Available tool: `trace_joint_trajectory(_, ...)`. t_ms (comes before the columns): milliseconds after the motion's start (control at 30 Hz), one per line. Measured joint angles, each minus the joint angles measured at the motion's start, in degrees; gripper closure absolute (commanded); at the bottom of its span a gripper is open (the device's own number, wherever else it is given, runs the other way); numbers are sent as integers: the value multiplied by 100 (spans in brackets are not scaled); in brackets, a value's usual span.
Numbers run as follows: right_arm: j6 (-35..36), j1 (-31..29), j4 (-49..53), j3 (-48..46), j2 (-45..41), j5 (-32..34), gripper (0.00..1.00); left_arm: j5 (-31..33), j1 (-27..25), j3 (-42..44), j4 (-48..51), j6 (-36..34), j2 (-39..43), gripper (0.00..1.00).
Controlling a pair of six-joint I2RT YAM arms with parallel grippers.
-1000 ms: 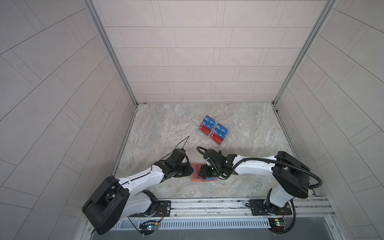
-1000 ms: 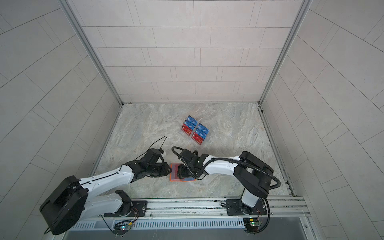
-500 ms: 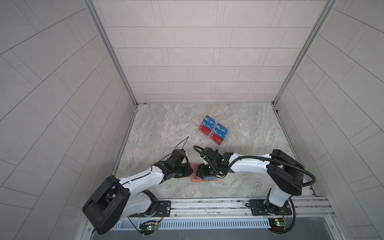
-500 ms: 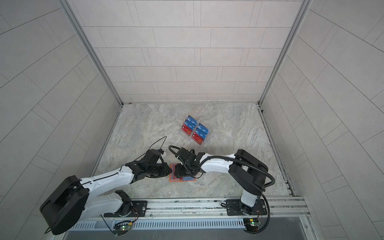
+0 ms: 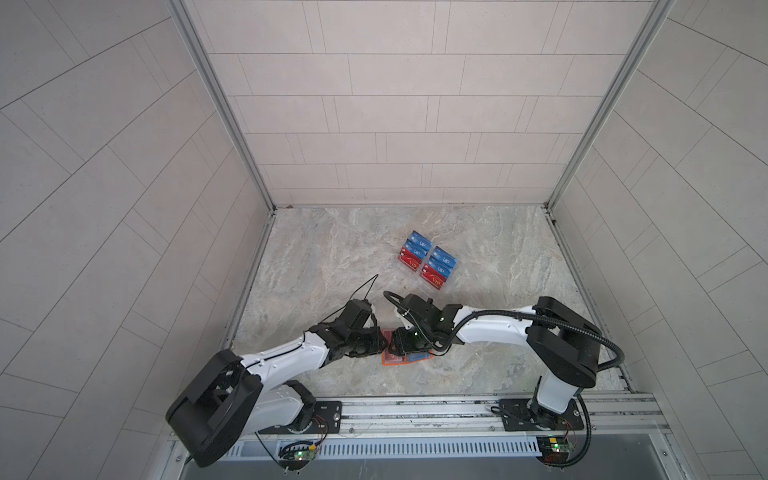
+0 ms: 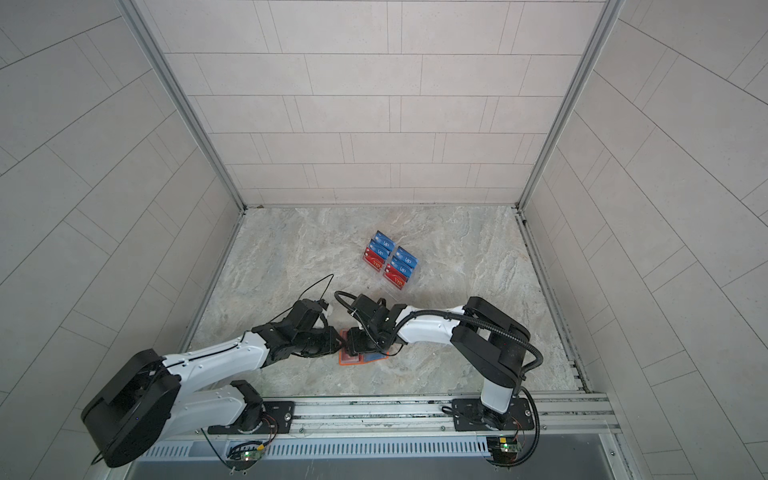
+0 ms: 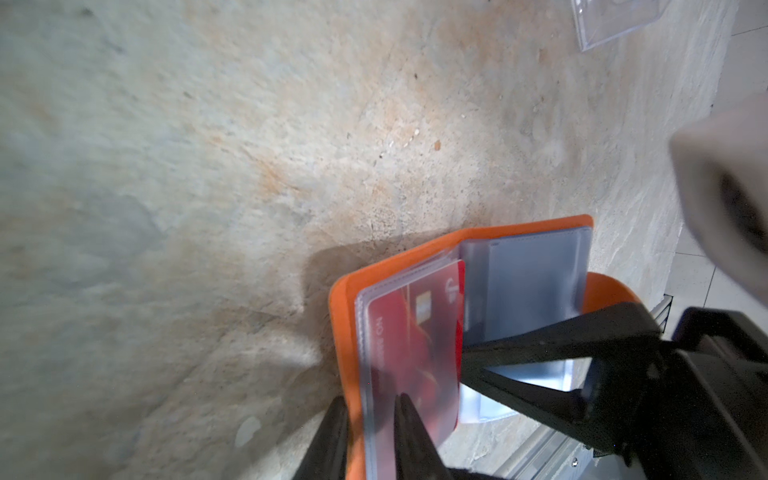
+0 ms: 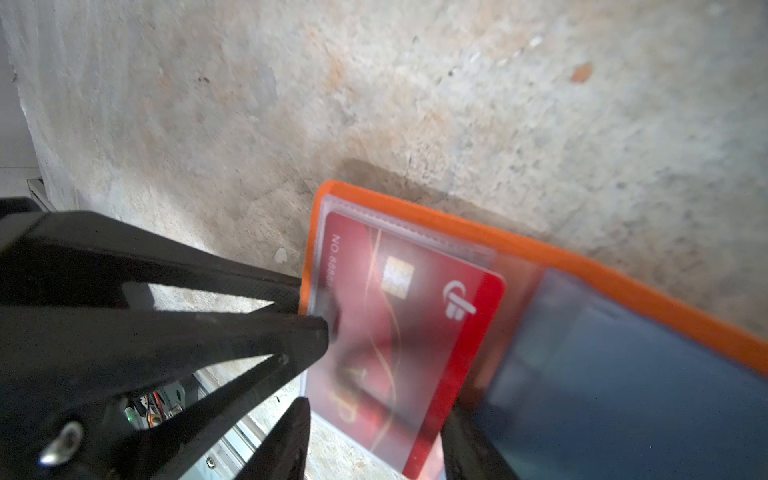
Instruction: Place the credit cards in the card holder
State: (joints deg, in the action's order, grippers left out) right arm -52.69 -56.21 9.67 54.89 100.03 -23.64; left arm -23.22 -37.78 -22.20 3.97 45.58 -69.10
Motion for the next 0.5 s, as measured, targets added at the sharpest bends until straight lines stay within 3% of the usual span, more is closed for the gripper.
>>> trace_joint_trajectory(267,275,11,455,35,-227,275,47,9,-2,-11,24,-39,-9,63)
trace_joint_trajectory(500,560,195,901,-46,-750,525,48,247,0,-400,723,-221,22,52)
